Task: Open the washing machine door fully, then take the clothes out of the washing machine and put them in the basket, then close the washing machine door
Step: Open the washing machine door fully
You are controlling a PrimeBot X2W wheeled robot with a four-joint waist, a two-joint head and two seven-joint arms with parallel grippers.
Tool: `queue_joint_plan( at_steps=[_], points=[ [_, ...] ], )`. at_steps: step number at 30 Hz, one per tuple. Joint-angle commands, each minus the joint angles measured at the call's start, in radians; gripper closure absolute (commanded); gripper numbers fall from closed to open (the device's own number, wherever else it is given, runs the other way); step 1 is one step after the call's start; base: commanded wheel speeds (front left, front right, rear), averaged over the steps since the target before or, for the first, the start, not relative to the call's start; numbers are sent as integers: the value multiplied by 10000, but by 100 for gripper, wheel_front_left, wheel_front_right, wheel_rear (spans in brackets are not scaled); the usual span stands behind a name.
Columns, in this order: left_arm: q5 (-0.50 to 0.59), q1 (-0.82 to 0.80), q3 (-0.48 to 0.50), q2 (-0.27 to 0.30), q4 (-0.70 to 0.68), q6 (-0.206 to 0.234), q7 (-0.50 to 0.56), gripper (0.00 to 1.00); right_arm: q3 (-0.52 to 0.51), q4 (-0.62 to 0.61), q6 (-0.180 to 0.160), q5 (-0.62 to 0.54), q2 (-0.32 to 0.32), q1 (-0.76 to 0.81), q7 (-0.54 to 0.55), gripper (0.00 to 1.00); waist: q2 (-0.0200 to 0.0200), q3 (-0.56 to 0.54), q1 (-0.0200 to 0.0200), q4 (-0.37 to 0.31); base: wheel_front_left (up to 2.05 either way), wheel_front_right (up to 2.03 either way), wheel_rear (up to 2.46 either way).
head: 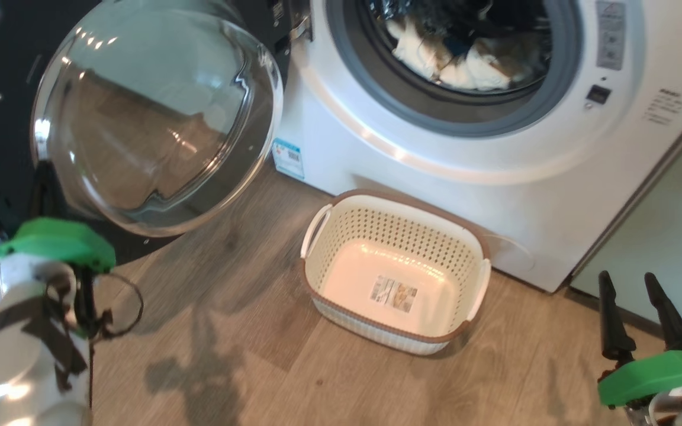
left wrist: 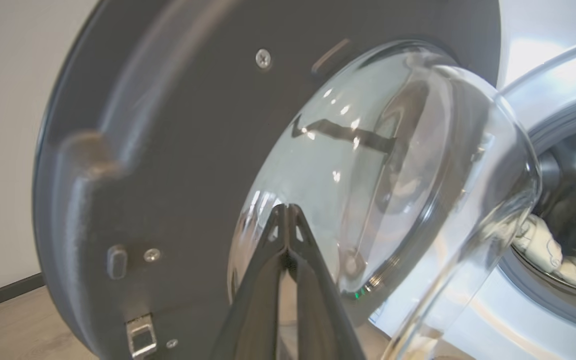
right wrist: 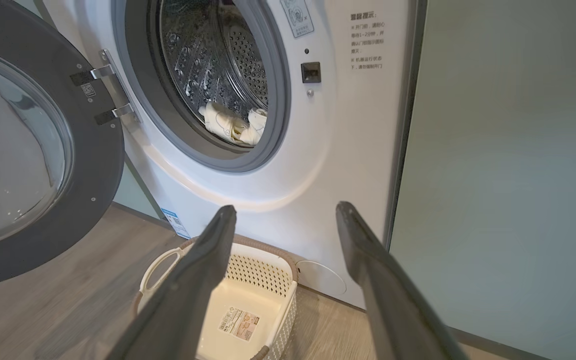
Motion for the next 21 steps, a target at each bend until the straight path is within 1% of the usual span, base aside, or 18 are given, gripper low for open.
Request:
queue_joint_plan(
  at_steps=[1,3,4,7,8,10,11,12,13,14,15,21],
  points=[
    [159,18,316,321,-526,-76,-62,100,124,-301,37,40,-76,-26,-97,0,0,-261,1,-217,0,0,0],
    [266,338,312,208,-731,-165,-62,100,98,-287,37,48,-21,105,-97,0,0,-495,1,-344,0,0,0],
    [305,494,313,157,-841,-205,-62,93,76,-282,37,51,7,176,-97,0,0,-590,1,-403,0,0,0],
    [395,926,322,2,-1195,-276,-62,78,53,-299,37,43,77,301,-97,0,0,-795,1,-612,0,0,0],
    [421,1084,320,-60,-1317,-286,-62,65,48,-309,37,34,104,323,-97,0,0,-852,1,-699,0,0,0],
    [442,1410,321,-163,-1524,-339,-62,49,57,-341,37,6,155,333,-97,0,0,-956,1,-920,0,0,0],
    [460,1589,312,-216,-1618,-356,-62,33,73,-345,37,-4,180,335,-97,0,0,-1004,1,-1044,0,0,0],
    [477,1762,313,-267,-1732,-364,-62,16,77,-351,37,-16,204,338,-97,0,0,-1048,1,-1169,0,0,0],
    [493,1938,308,-308,-1841,-385,-62,4,81,-357,37,-18,226,341,-97,0,0,-1089,1,-1301,0,0,0],
    [493,1938,308,-308,-1841,-385,-62,4,81,-357,37,-18,226,341,-97,0,0,-1089,1,-1301,0,0,0],
    [509,2122,286,-354,-1925,-413,-62,0,82,-363,37,-18,246,350,-97,0,0,-1129,1,-1434,0,0,0],
    [593,3003,16,-582,-2259,-560,-62,0,94,-427,37,-76,311,460,-97,0,0,-1313,1,-2230,0,0,0]
  ],
)
